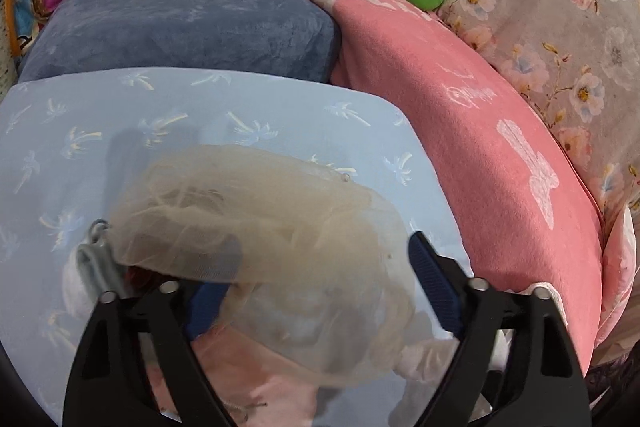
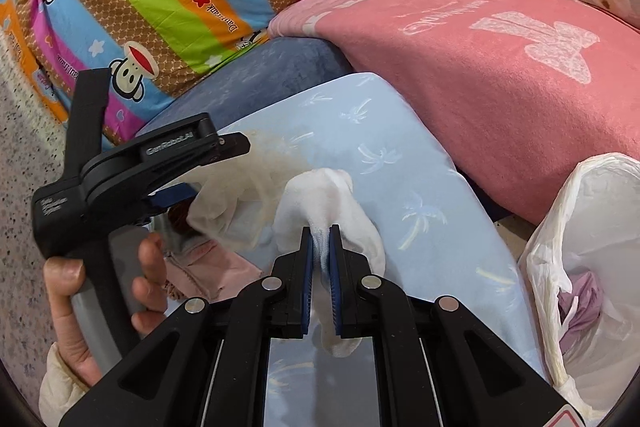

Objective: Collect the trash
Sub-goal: 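Carry the white gloves and beige mesh bag over the white bin with both grippers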

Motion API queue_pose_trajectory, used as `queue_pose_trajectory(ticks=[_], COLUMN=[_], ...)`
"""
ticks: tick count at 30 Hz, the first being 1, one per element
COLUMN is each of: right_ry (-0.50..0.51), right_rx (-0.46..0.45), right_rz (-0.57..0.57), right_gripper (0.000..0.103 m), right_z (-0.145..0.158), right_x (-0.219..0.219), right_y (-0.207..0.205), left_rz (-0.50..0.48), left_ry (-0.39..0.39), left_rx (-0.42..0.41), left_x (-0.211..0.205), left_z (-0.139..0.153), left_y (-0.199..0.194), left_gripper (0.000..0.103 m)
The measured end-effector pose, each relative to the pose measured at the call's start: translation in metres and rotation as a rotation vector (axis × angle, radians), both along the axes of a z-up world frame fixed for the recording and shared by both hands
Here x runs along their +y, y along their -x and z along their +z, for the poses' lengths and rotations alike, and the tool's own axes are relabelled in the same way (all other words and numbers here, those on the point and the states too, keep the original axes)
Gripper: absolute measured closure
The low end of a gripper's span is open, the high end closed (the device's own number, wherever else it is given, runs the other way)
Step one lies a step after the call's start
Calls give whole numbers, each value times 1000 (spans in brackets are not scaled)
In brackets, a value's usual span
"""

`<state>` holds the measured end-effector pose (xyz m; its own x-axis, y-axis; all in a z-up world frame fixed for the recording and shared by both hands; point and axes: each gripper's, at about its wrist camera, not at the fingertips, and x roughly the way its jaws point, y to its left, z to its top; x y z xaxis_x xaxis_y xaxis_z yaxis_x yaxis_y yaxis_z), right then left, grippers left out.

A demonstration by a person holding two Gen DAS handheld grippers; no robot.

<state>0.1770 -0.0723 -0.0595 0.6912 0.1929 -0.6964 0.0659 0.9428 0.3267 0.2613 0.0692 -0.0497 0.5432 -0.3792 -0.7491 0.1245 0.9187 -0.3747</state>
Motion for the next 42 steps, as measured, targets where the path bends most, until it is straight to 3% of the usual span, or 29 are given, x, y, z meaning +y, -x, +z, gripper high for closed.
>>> queue_pose_trajectory(ticks=[4,8,23,42], right_ry=[-10,-21,-27,-29], right_rx=[8,-2,-118,-260], right_rz=[-4,-8,-33,-137], right_gripper=[96,96,96,96], right_z=[-5,-4,46,112], right_x=[-4,-7,-22,-87], right_y=[-4,-4,37,118], left_rz=[-38,-62,-150,-282], left_ry=[3,-19,-28,-48], left_rx=[30,18,-61,-195], left_x=[-6,-12,-41,-107], left_z=[-10,-10,27,84], left_y=[-1,9,75,140], left_gripper=[78,95,98,98])
